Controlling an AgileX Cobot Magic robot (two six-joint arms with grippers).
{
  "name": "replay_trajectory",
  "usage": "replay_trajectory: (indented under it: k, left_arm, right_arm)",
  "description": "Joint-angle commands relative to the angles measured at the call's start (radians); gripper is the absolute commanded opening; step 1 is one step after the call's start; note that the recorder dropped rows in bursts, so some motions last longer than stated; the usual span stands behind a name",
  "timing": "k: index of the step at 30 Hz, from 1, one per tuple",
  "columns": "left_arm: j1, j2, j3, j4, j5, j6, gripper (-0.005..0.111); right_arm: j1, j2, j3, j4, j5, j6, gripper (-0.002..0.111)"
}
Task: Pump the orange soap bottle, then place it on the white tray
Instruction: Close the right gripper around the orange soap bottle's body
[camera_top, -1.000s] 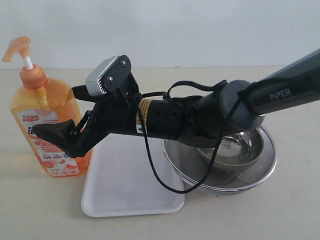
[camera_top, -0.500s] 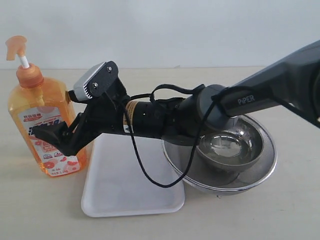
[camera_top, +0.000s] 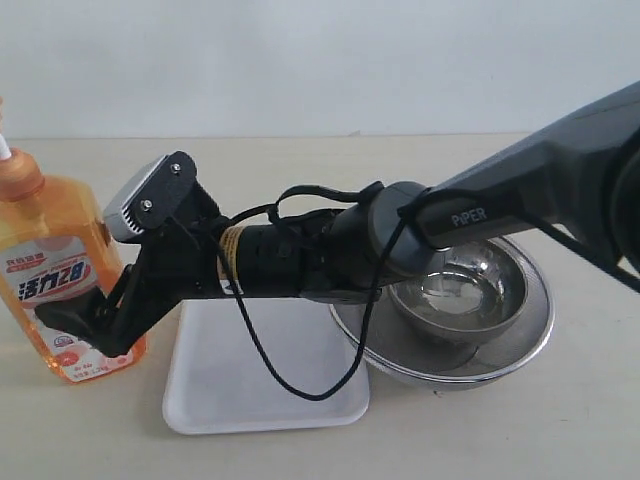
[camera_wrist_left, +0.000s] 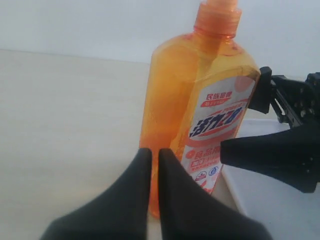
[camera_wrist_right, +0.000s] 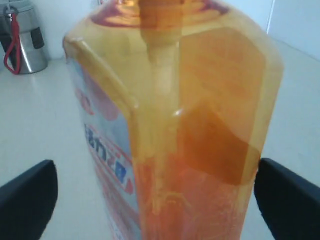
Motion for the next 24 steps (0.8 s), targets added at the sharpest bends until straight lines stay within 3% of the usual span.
replay_trajectory:
  k: [1, 8, 24]
  left_arm:
    - [0.004, -0.003, 0.002, -0.007, 0.001, 0.004, 0.005]
    - [0.004, -0.003, 0.002, -0.007, 0.001, 0.004, 0.005]
    - [0.004, -0.003, 0.002, -0.007, 0.001, 0.004, 0.005]
  right_arm:
    - [0.001, 0.000, -0.006, 0.105, 0.011, -0.083, 0.097]
    - [0.001, 0.000, -0.044, 0.159, 0.010, -0.164, 0.097]
    - [0.001, 0.085, -0.108, 0.159, -0.059, -0.144, 0.097]
